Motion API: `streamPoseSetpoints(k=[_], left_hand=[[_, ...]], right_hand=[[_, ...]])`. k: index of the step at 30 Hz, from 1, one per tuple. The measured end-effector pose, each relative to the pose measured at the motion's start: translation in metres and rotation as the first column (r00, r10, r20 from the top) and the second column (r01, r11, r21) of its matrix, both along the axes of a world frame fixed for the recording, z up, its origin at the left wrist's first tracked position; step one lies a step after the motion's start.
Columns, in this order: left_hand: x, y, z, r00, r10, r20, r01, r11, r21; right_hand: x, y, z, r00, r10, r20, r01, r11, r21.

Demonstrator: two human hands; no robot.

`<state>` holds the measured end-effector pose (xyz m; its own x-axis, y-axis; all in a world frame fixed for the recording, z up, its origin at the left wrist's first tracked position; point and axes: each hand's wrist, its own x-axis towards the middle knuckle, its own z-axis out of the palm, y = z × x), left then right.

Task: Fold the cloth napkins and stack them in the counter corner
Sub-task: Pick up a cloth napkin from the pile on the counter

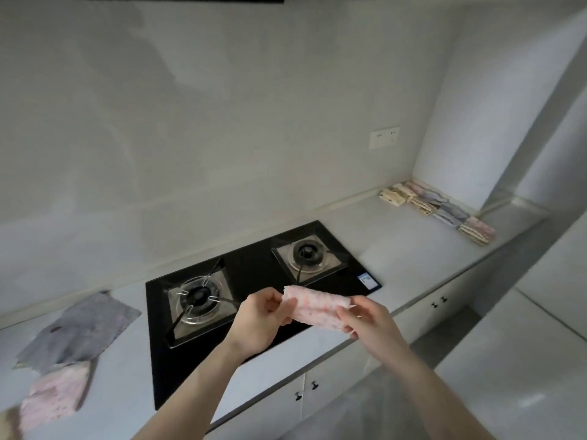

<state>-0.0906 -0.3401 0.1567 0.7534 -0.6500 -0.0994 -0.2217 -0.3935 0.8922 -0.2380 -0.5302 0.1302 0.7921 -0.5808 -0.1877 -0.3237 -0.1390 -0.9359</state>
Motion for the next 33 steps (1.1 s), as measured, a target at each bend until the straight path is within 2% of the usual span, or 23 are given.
streamPoseSetpoints(k=[6,12,23,33], left_hand=[[-0.043,-0.116,-0.001,0.999,-0.033,-0.03,0.034,0.999,0.033],[-0.053,-0.192,0.001,0.999,-0.023,-0.028,0.025,0.994,0.105],[0.004,-0.331,-0.007,0.989,-0.137,0.063,0.121,0.969,0.214],[0.059,-0.461,-0.023,0.97,-0.238,-0.053,0.244,0.935,0.258]], right_hand=[[-0.049,-0.118,0.006,1.0,-0.009,-0.012,0.009,1.0,-0.023],[-0.059,-0.195,0.012,1.0,0.023,-0.019,-0.024,0.999,-0.047],[-0.025,-0.319,-0.007,0.993,-0.046,-0.11,0.036,0.995,-0.097],[0.011,-0.426,-0.035,0.96,-0.224,-0.169,0.227,0.974,-0.004]])
